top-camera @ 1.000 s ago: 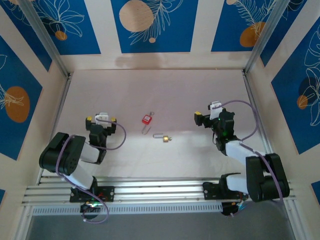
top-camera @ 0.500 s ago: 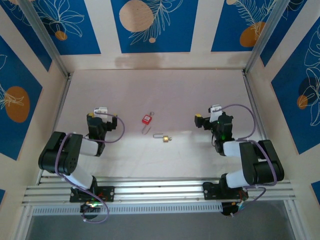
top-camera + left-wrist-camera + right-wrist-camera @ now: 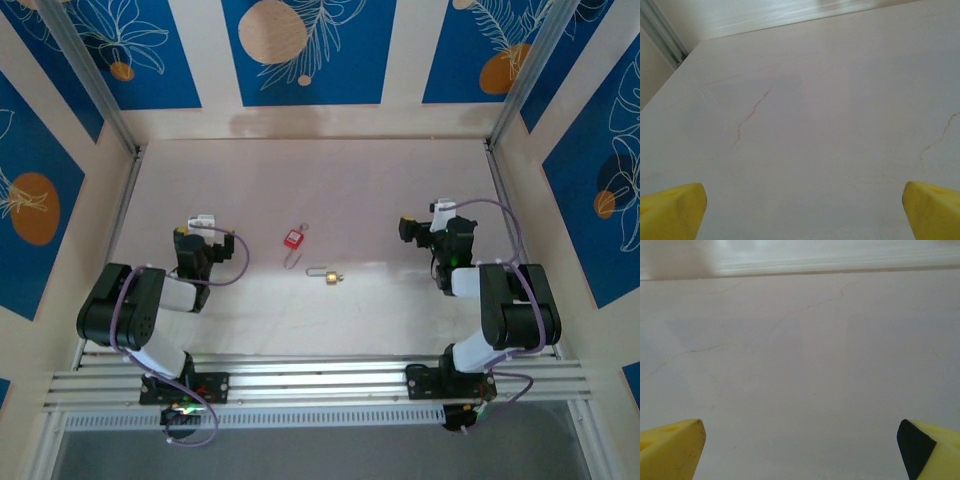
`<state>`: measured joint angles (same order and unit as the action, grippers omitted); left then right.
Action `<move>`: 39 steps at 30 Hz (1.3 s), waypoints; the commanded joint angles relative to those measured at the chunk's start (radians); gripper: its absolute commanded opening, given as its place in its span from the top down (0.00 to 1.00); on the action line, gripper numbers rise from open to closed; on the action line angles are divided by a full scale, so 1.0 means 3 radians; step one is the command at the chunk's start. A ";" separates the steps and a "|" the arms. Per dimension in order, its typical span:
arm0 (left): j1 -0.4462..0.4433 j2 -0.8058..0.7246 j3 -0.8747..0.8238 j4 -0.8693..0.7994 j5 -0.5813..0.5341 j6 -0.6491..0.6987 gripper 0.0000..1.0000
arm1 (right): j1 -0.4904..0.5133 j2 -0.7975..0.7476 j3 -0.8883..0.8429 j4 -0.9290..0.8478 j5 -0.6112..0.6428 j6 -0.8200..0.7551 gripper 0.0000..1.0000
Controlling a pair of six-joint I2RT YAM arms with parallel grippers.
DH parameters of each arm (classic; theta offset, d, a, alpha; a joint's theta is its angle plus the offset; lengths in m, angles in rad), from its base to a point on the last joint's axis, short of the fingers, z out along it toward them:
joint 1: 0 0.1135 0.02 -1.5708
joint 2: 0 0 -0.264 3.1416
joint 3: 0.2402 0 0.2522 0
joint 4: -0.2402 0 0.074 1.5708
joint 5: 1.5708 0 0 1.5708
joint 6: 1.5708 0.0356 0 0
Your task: Unlock with the key
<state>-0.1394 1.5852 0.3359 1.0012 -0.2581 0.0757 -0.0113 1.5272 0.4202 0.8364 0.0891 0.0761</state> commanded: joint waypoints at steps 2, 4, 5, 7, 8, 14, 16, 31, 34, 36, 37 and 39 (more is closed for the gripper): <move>0.0050 -0.0053 0.0046 -0.0010 0.0028 -0.0072 0.00 | 0.0022 0.0002 0.0022 -0.0150 -0.0097 0.0063 0.01; 0.0045 -0.0054 0.0046 -0.0014 0.0030 -0.0073 0.00 | 0.0027 0.0002 0.0020 -0.0138 -0.0088 0.0058 0.01; 0.0044 -0.0053 0.0046 -0.0013 0.0029 -0.0073 0.00 | 0.0032 0.0002 0.0018 -0.0135 -0.0087 0.0058 0.01; 0.0045 -0.0053 0.0046 -0.0013 0.0031 -0.0073 0.00 | 0.0039 0.0003 0.0014 -0.0133 -0.0072 0.0053 0.01; 0.0043 -0.0054 0.0046 -0.0009 0.0027 -0.0073 0.00 | 0.0040 0.0003 0.0013 -0.0127 -0.0067 0.0048 0.01; 0.0045 -0.0054 0.0046 -0.0013 0.0030 -0.0073 0.00 | 0.0058 -0.0013 -0.0012 -0.0092 -0.0016 0.0039 0.01; 0.0049 -0.0053 0.0044 -0.0009 0.0027 -0.0076 0.00 | 0.0056 -0.0013 -0.0015 -0.0093 -0.0025 0.0049 0.01; 0.0042 -0.0053 0.0043 -0.0011 0.0027 -0.0071 0.00 | 0.0038 -0.0013 -0.0007 -0.0102 -0.0064 0.0053 0.01; 0.0045 -0.0054 0.0044 -0.0010 0.0029 -0.0073 0.00 | 0.0038 -0.0014 -0.0005 -0.0103 -0.0067 0.0053 0.01; 0.0046 -0.0053 0.0046 -0.0009 0.0027 -0.0073 0.00 | 0.0038 -0.0013 -0.0008 -0.0101 -0.0066 0.0053 0.01; 0.0044 -0.0054 0.0046 -0.0009 0.0030 -0.0073 0.00 | 0.0038 -0.0013 -0.0009 -0.0099 -0.0067 0.0053 0.01; 0.0047 -0.0054 0.0046 -0.0011 0.0027 -0.0073 0.00 | 0.0038 -0.0013 -0.0009 -0.0101 -0.0065 0.0052 0.01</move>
<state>-0.1394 1.5852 0.3359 1.0012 -0.2581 0.0757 0.0006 1.5280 0.4191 0.7967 0.0776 0.0845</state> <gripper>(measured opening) 0.998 0.991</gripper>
